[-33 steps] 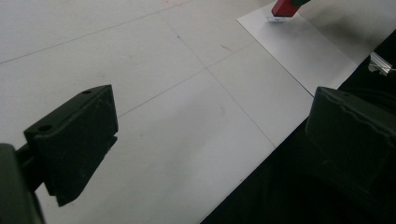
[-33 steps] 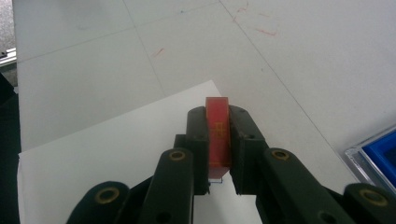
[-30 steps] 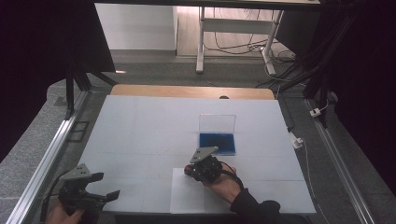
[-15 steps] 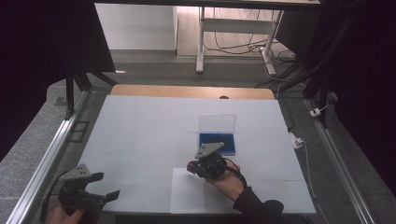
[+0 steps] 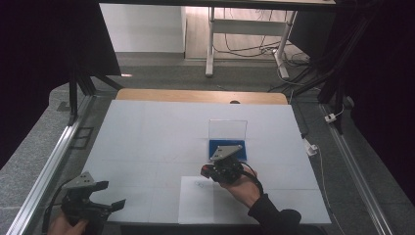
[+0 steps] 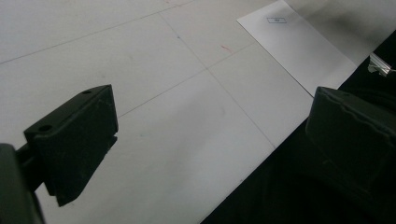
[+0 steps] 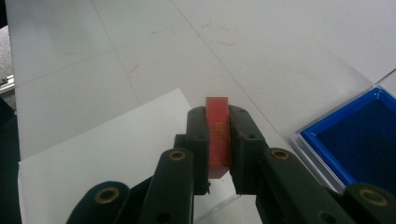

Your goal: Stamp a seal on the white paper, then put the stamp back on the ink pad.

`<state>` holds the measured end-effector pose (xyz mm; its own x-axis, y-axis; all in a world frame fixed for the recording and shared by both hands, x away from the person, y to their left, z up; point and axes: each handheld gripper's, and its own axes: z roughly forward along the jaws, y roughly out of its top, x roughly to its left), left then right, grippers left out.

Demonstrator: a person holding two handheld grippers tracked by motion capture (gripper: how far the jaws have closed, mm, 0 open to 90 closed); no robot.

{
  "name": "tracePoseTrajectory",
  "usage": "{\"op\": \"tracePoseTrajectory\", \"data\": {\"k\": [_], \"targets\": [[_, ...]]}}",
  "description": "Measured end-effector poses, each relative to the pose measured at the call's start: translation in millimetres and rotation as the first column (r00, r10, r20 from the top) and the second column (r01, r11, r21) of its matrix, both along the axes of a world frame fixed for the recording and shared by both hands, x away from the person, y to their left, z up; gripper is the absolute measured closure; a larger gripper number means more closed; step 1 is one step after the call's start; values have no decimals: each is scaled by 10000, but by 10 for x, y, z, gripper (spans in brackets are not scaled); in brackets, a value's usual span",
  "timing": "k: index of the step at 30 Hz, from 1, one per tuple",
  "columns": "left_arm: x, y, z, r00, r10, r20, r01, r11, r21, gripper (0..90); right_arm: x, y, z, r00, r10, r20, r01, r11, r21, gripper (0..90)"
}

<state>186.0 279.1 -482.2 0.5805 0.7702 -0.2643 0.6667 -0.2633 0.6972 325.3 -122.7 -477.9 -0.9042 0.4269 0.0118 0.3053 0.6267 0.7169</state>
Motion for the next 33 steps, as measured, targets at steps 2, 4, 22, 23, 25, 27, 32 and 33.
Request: {"op": "tracePoseTrajectory", "data": {"k": [2, 4, 22, 23, 25, 27, 32, 33], "targets": [[0, 1, 0, 10000, -1, -1, 1, 10000, -4, 26, 13, -18, 6, 10000, -35, -21, 35, 10000, 18, 792], [0, 2, 0, 10000, 9, 3, -9, 10000, 0, 26, 25, -34, 11, 9999, -108, -26, 108, 9999, 50, 792], [-2, -5, 3, 10000, 12, 16, -12, 10000, 12, 27, 161, -252, 124, 9966, -823, 90, 819, 9961, 328, 791], [0, -4, 2, 10000, 10, 7, -10, 10000, 26, 26, 174, -271, 129, 9962, -869, 43, 867, 9955, 383, 791], [3, -1, 0, 10000, 2, -6, -2, 10000, 8, 27, 201, -305, 141, 9955, -950, 51, 947, 9947, 406, 791], [2, 2, 0, 10000, 15, 4, -15, 10000, 0, 26, 231, -338, 149, 9943, -1059, 76, 1054, 9933, 468, 791], [-2, -1, 1, 10000, -2, 15, 2, 10000, 0, 27, 301, -406, 155, 9905, -1372, 100, 1365, 9892, 528, 791], [-1, -1, 1, 10000, 0, 10, 0, 10000, 2, 26, 311, -415, 156, 9897, -1428, 89, 1421, 9884, 540, 791]]}}
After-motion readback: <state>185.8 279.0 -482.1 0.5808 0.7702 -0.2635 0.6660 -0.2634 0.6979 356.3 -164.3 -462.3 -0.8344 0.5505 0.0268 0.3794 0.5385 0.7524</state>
